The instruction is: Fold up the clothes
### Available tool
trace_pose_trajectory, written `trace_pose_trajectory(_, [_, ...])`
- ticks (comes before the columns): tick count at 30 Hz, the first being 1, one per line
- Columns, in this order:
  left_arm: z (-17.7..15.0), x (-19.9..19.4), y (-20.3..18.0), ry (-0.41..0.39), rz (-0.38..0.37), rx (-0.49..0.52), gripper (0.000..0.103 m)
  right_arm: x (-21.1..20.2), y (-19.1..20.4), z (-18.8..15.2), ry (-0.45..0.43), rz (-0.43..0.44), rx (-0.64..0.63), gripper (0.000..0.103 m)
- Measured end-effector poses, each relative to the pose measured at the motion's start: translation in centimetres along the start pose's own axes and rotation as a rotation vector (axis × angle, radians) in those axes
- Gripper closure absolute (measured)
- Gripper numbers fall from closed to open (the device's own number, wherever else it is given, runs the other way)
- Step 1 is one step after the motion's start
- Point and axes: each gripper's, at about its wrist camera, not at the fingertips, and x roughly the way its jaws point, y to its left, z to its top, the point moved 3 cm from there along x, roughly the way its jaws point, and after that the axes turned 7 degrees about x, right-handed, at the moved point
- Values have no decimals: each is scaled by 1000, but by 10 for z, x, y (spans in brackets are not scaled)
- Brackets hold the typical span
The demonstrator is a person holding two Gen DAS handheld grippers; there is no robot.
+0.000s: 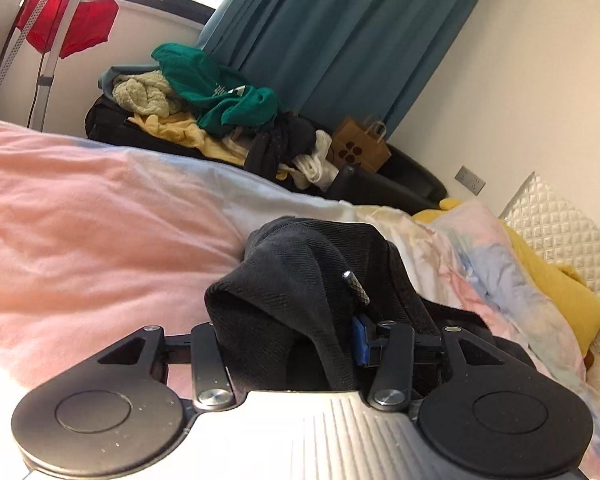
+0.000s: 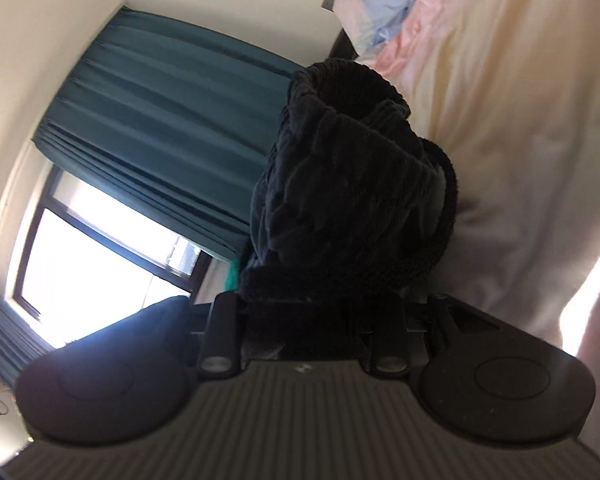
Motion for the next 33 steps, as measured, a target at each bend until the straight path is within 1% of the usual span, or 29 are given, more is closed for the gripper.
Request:
trace_pose_trajectory(1, [-5, -2, 6, 24, 9, 18, 55, -1, -6, -4, 6, -30, 16, 68])
trace_pose_trajectory(3, [-13, -8, 13, 56, 25, 42, 54, -1, -15, -3, 31, -60, 65, 66])
trace_pose_trajectory(4, [-16, -12, 14, 67, 33, 45, 53, -1, -15, -2, 43, -68, 67, 66])
trace_pose_trajectory(6, [-16, -24, 12, 84, 57, 32, 48, -5, -13, 0, 62, -76, 48, 63])
trace_pose_trajectory(8, [-13, -37, 6, 106, 87, 37, 48, -13, -9, 2, 82, -94, 32, 62])
trace_pose_trajectory(10, [-8, -57, -6, 135, 95, 80, 47, -24, -5, 4, 90, -124, 22, 60])
trace_pose_trajectory(12, [-5, -81, -17, 137, 104, 115, 42, -38, 4, 4, 96, -171, -18, 60])
trace_pose_trajectory(15, [-3, -120, -33, 118, 95, 143, 37, -57, 25, 5, 109, -233, -126, 60])
trace_pose_trajectory(17, [-3, -145, -44, 100, 95, 173, 33, -72, 43, 7, 105, -247, -216, 60])
trace_pose_trajectory(19, [-5, -174, -60, 82, 102, 225, 32, -92, 62, 8, 98, -251, -316, 60])
trace_pose_trajectory(22, [-16, -215, -82, 56, 98, 303, 28, -122, 85, 6, 106, -244, -432, 60])
trace_pose_trajectory(25, [-35, -252, -98, 49, 115, 338, 25, -152, 109, 6, 106, -226, -545, 60])
trace_pose_trajectory(28, [-54, -293, -114, 25, 141, 384, 25, -179, 130, 2, 96, -190, -615, 60])
trace_pose_trajectory(30, [-64, -320, -123, -4, 160, 417, 23, -199, 142, -5, 90, -167, -643, 60])
trace_pose_trajectory(31, [-68, -333, -127, -21, 158, 428, 22, -209, 149, -9, 88, -156, -657, 60])
trace_pose_trajectory(32, [-72, -347, -131, -39, 151, 444, 20, -219, 156, -13, 86, -152, -683, 60])
trace_pose_trajectory(33, [-76, -360, -136, -56, 148, 460, 14, -228, 163, -18, 83, -150, -714, 60])
